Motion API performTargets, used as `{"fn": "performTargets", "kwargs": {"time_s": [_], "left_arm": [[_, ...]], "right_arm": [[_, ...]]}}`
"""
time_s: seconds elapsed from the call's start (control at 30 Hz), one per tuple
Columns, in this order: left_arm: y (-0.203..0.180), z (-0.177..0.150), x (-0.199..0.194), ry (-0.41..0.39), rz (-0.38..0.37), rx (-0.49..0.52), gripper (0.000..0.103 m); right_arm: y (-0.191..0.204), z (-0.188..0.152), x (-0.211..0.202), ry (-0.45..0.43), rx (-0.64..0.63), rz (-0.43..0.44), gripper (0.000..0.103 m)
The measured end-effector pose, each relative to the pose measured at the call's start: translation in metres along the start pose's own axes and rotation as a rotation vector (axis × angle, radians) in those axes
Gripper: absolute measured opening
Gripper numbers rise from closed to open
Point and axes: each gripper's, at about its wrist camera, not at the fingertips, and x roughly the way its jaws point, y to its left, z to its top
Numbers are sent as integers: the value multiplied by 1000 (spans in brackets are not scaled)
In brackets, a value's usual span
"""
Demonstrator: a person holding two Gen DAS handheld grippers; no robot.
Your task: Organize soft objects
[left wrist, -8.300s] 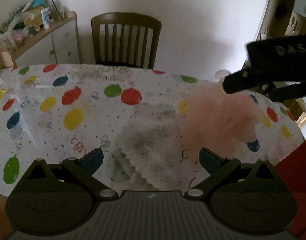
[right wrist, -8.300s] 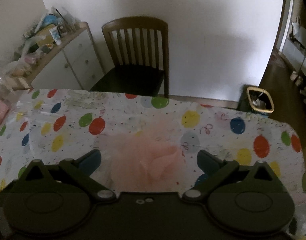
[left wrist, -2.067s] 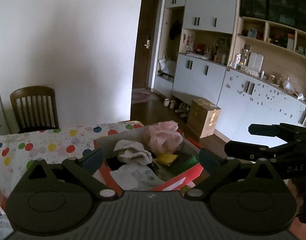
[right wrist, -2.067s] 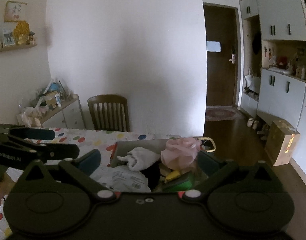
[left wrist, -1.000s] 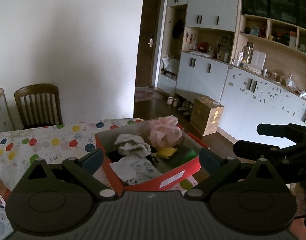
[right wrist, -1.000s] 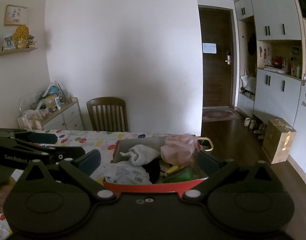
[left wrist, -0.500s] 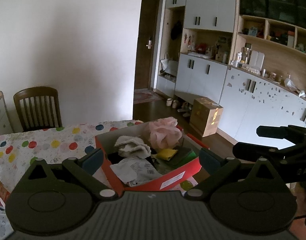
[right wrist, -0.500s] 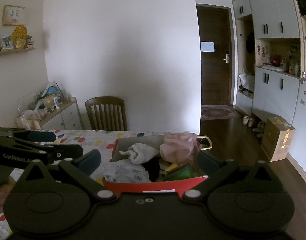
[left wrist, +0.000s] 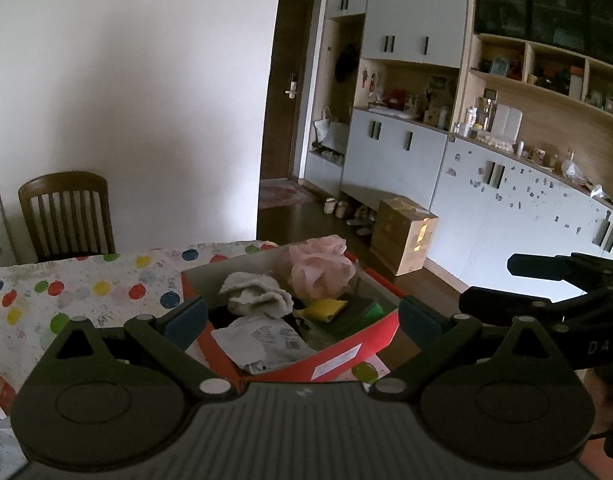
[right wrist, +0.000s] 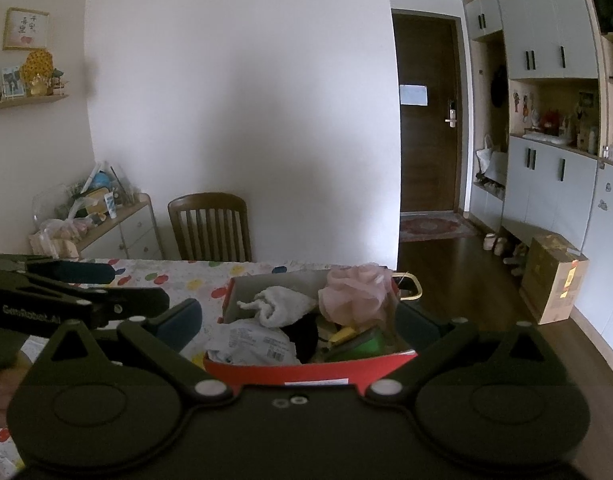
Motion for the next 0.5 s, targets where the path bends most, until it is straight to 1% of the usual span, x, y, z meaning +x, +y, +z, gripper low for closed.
{"fn": "performTargets", "kwargs": {"time_s": [0.13,0.23,0.5], "left_arm": [[-3,0,-2,-13,-7,8,102],[-4,0,-1,-19,3,15,102],[-2,0,3,-12,12,5,102]], "right_arm": [[0,-1,0,2,1,-3,103],[-1,-1,1,5,5,-6,103],[-2,-2,2,10,12,-9,103]]}}
